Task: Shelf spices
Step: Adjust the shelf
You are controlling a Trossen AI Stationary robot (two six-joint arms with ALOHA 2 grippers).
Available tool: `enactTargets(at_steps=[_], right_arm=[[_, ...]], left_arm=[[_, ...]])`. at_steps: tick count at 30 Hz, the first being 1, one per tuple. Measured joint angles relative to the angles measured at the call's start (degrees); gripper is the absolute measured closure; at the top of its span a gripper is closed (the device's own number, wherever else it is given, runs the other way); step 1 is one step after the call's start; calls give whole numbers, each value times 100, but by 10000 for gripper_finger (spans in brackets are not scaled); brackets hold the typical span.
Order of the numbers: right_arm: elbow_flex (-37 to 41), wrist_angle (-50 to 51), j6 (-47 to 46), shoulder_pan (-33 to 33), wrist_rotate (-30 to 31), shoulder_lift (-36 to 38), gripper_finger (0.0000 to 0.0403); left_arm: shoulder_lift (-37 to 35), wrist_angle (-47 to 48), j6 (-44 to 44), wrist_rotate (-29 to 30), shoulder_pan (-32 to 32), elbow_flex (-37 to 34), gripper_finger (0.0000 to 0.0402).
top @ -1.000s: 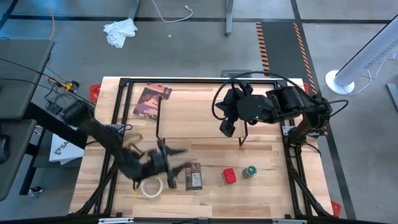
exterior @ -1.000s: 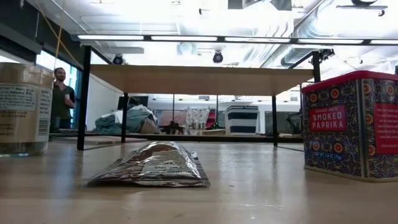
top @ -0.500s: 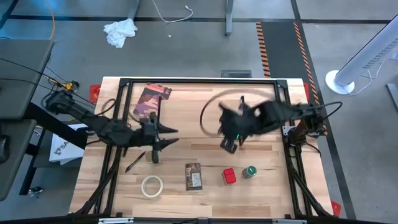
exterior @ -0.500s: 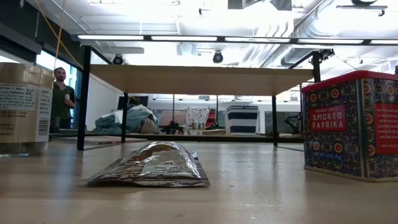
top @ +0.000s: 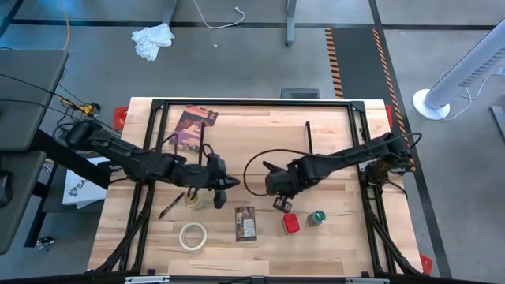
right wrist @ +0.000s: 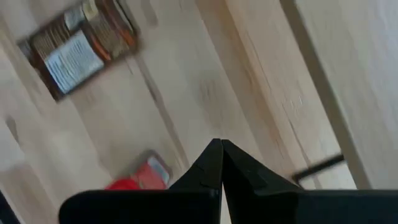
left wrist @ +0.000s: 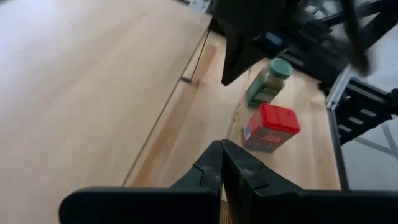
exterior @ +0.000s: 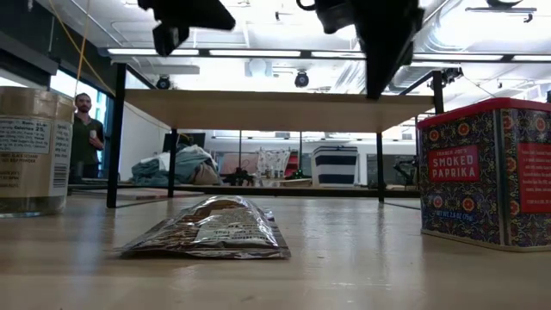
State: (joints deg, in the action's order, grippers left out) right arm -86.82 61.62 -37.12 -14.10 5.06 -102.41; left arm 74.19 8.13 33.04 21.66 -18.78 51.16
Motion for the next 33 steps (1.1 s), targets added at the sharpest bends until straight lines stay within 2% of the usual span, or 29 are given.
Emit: enactTargets(at_steps=[7,12,19,28,31,33], right_arm=[[86,-330,305,411,93,7,403],[87,-323,732,717,-106,7,403],[87,-329,1031,860,24,7,403],[87,-445,1231,1265,313,7,403],[87,-450,1390,1443,330,7,403],[86,-470,1503,1528,200,17,403]], left_arm=[[693,-93,224,-355,9,0,401],[1055,-62,447,-117,75,36,401],[1058,170,520,495,420,15,401],[1069,604,-71,417,1156,4,401],[1066,528,-294,245,1370,0,401],[991,560,-306,-76,1457,48,401]])
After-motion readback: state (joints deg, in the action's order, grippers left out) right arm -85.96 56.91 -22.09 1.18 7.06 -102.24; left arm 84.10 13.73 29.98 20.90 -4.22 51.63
